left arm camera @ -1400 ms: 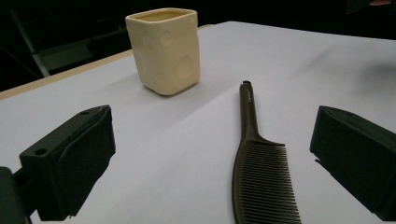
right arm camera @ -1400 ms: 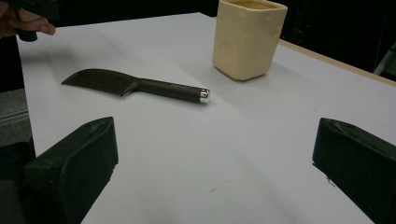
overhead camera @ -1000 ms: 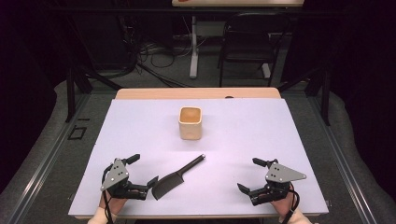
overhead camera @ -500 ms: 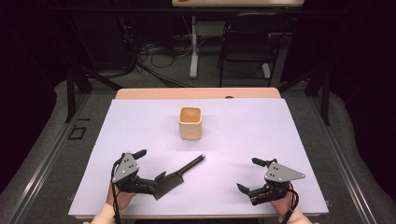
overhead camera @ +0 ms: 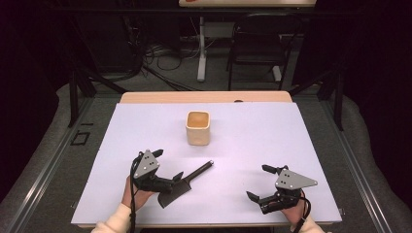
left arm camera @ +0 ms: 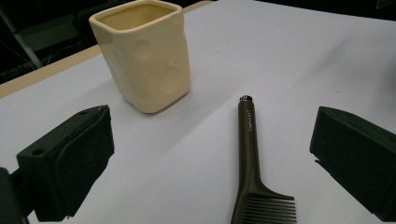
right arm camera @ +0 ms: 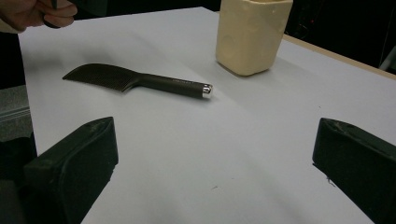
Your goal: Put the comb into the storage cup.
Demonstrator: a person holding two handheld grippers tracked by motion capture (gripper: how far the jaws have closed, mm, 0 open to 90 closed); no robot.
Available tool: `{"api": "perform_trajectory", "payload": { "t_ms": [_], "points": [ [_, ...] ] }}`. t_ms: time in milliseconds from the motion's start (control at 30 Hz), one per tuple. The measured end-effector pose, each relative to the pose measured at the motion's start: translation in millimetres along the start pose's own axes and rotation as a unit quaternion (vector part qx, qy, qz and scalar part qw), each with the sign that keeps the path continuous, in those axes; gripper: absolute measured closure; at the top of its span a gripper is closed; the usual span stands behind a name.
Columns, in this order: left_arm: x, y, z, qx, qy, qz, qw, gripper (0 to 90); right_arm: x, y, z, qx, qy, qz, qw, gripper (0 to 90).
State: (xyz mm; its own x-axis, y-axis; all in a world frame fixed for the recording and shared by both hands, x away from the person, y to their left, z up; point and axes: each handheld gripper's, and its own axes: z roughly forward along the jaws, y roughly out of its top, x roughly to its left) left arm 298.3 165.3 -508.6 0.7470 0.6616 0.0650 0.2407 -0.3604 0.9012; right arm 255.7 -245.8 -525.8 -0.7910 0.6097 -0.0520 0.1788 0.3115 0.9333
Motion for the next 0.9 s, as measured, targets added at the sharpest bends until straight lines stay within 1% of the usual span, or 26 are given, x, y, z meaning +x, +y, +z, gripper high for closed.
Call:
{"api": "perform_trajectory", "payload": {
  "t_ms": [33, 100, 200, 267, 400, 500, 533, 700, 767, 833, 900],
  "points": [
    [-0.3, 1.8, 4.4, 0.008, -0.007, 0.002, 0.9999, 0.0, 0.1, 0.1, 0.4, 0.001, 0.0, 0.001, 1.0, 0.0],
    [-0.9, 2.7, 6.4, 0.011, -0.006, 0.004, 0.9999, 0.0, -0.2, -0.1, 1.2, 0.001, 0.0, -0.001, 1.0, 0.0],
    [-2.2, 5.1, 12.8, 0.018, -0.012, 0.007, 0.9997, 0.0, -0.4, -0.3, 1.4, 0.002, 0.002, 0.001, 1.0, 0.0],
    [-3.8, 6.8, 16.5, 0.022, -0.012, 0.009, 0.9997, 0.0, -0.3, 0.0, 1.4, 0.002, 0.001, 0.0, 1.0, 0.0],
    [-6.6, 11.5, 23.3, 0.028, -0.014, 0.016, 0.9994, 0.0, 0.1, 0.0, 2.1, 0.003, 0.002, -0.001, 1.0, 0.0],
    [-7.3, 14.5, 29.3, 0.034, -0.019, 0.019, 0.9991, 0.0, -0.1, -0.4, 2.1, 0.003, 0.002, 0.001, 1.0, 0.0],
    [-7.6, 15.4, 32.0, 0.036, -0.024, 0.019, 0.9989, 0.0, -0.1, -0.4, 2.1, 0.003, 0.002, 0.001, 1.0, 0.0],
    [-11.2, 18.9, 45.3, 0.05, -0.035, 0.035, 0.9975, 0.1, 0.0, -0.1, 1.4, 0.003, 0.002, -0.001, 1.0, 0.0],
    [-12.0, 19.4, 50.8, 0.053, -0.036, 0.036, 0.9973, 2.7, 0.1, 0.1, 1.3, 0.003, 0.003, -0.001, 1.0, 0.0],
    [-13.5, 20.7, 55.3, 0.056, -0.041, 0.042, 0.9967, 6.1, -0.5, 0.1, 1.4, 0.001, 0.003, 0.001, 1.0, 0.0],
    [-15.4, 22.6, 59.1, 0.058, -0.043, 0.046, 0.9964, 11.2, -0.4, -0.2, 1.4, 0.003, 0.004, 0.001, 1.0, 0.0]
  ]
}}
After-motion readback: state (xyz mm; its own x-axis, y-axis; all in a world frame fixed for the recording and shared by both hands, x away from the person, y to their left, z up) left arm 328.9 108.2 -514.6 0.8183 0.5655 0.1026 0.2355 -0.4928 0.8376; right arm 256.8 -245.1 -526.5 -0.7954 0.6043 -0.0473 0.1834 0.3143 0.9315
